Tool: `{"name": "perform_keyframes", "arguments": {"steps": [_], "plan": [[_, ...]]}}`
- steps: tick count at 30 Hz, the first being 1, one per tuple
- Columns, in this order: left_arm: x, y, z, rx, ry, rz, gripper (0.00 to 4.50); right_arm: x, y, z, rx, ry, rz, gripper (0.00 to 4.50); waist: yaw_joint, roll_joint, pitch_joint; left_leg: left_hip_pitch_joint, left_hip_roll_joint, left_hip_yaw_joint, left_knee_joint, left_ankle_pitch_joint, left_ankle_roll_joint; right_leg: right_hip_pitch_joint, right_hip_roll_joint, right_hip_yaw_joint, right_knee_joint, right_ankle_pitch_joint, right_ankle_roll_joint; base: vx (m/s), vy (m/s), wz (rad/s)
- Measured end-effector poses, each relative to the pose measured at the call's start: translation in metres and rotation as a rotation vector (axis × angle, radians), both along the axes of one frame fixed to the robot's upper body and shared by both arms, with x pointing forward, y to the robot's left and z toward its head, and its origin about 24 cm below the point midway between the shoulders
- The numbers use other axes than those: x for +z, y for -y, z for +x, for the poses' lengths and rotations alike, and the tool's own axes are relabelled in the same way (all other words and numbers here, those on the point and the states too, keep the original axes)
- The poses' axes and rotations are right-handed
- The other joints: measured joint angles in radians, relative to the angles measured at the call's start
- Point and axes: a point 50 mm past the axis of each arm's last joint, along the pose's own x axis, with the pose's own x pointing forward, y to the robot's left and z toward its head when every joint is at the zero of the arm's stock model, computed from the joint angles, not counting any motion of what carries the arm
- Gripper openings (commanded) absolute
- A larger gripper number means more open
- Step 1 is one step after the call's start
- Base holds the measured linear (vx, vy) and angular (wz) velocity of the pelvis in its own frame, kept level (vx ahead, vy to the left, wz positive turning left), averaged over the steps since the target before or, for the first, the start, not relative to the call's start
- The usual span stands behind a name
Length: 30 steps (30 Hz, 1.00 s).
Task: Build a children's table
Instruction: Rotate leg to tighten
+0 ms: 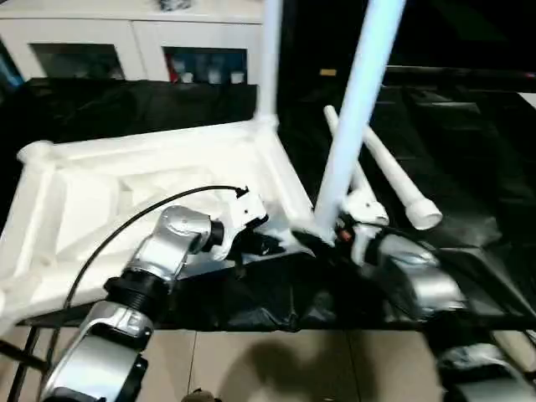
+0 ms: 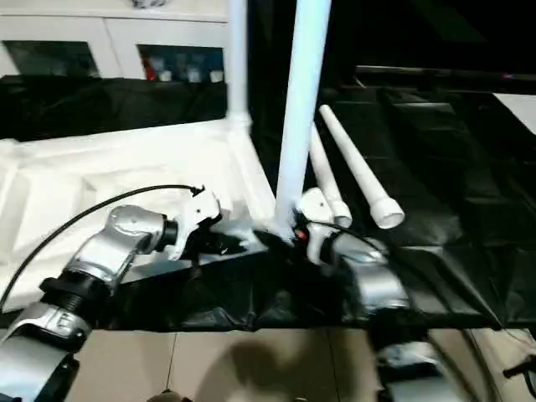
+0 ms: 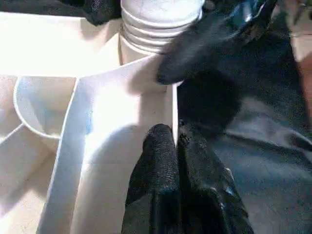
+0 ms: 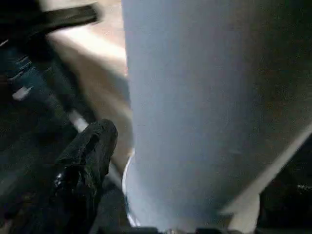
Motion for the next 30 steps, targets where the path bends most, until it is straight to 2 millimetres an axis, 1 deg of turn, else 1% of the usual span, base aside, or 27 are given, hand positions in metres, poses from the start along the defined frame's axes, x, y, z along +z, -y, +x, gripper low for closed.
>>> {"name": "perform_keyframes", "arguments": {"steps": [3,5,7,9,10,12,14,15,21,25,26,28,29,30], "plan": [[0.0,-0.005,-0.002,-0.045,-0.016,0.009,0.0,0.003,0.005,-0.005,0.11,-0.026,-0.029,3.87,0.003,0.0,0.0,-0.001,0.0,0.0,0.001,0.0,0.0,0.0,0.0,0.0,0.0,0.0,0.0,0.0,0.0,0.0],[0.001,-0.007,-0.004,-0.073,-0.031,0.008,0.0,0.005,0.007,-0.008,0.176,-0.047,-0.042,3.62,0.007,-0.001,0.001,-0.001,0.001,0.0,0.002,0.0,0.0,0.0,0.0,-0.001,0.001,0.0,0.0,0.0,0.0,0.0],[0.001,-0.01,-0.006,-0.098,-0.042,0.014,0.0,0.007,0.008,-0.01,0.216,-0.064,-0.053,3.52,0.008,-0.001,0.001,-0.002,0.001,0.0,0.003,0.0,0.0,0.0,0.0,-0.001,0.001,0.0,0.0,0.0,0.0,0.0],[0.001,-0.013,-0.008,-0.124,-0.052,0.022,0.0,0.008,0.009,-0.012,0.262,-0.075,-0.072,3.3,0.009,-0.001,0.001,-0.002,0.001,0.0,0.003,0.0,0.001,0.0,0.0,-0.001,0.001,0.0,0.0,0.0,0.0,0.0],[0.002,-0.014,-0.008,-0.13,-0.053,0.026,0.0,0.008,0.009,-0.013,0.274,-0.078,-0.074,3.3,0.009,-0.001,0.001,-0.002,0.001,0.0,0.003,0.0,0.001,0.0,0.0,-0.001,0.001,0.0,0.0,0.0,0.0,0.0],[0.002,-0.014,-0.008,-0.142,-0.051,0.03,0.0,0.008,0.009,-0.013,0.278,-0.079,-0.074,3.1,0.01,-0.001,0.001,-0.002,0.001,0.0,0.004,0.0,0.0,0.0,0.0,-0.001,0.001,0.0,0.0,0.0,0.0,0.0],[0.002,-0.014,-0.008,-0.148,-0.047,0.03,0.0,0.008,0.009,-0.013,0.28,-0.08,-0.074,3.02,0.012,-0.001,0.001,-0.002,0.001,0.0,0.004,0.0,0.0,0.0,0.0,-0.001,0.001,0.0,0.0,0.0,0.0,0.0],[0.002,-0.014,-0.008,-0.149,-0.047,0.03,0.0,0.008,0.009,-0.013,0.282,-0.082,-0.073,2.82,0.013,-0.001,0.001,-0.002,0.001,0.0,0.004,0.0,0.0,0.0,0.0,-0.001,0.001,0.0,0.0,0.0,0.0,0.0],[0.002,-0.014,-0.009,-0.15,-0.056,0.029,0.0,0.008,0.006,-0.014,0.28,-0.107,-0.059,2.7,0.017,-0.001,0.001,-0.002,0.001,0.0,0.004,0.0,0.001,0.0,0.0,-0.001,0.001,0.0,0.0,0.0,0.0,0.0],[-0.001,-0.014,-0.006,-0.084,-0.052,0.032,0.0,0.001,0.002,-0.012,0.156,-0.087,-0.032,2.69,0.01,-0.003,0.0,0.0,0.001,0.0,0.005,-0.001,-0.002,0.001,0.0,-0.001,0.003,0.0,0.0,0.0,0.0,0.0],[-0.002,-0.012,-0.002,-0.023,-0.032,0.033,0.0,-0.002,-0.001,-0.008,0.047,-0.073,-0.01,2.69,0.004,-0.004,-0.001,0.002,0.001,0.0,0.006,-0.001,-0.002,0.002,0.0,-0.001,0.004,0.0,0.0,0.0,0.0,0.0],[-0.003,-0.004,0.004,0.047,-0.012,0.035,0.0,-0.006,-0.004,0.0,-0.117,-0.056,0.015,2.69,-0.005,-0.005,-0.001,0.003,0.001,0.0,0.006,-0.001,-0.002,0.003,-0.001,0.0,0.004,0.001,0.001,0.0,0.0,0.0],[-0.005,0.005,0.007,0.095,-0.006,0.024,0.0,-0.008,-0.005,0.005,-0.233,-0.05,0.038,2.68,-0.009,-0.005,-0.001,0.003,0.0,0.0,0.006,-0.001,-0.002,0.004,-0.001,0.001,0.003,0.001,0.001,0.0,0.0,0.0],[-0.006,0.011,0.009,0.126,0.0,0.017,0.0,-0.009,-0.006,0.008,-0.303,-0.046,0.044,2.68,-0.01,-0.005,-0.001,0.003,0.0,0.0,0.006,-0.001,-0.002,0.004,-0.001,0.001,0.002,0.001,0.002,0.0,0.0,0.0]]}}
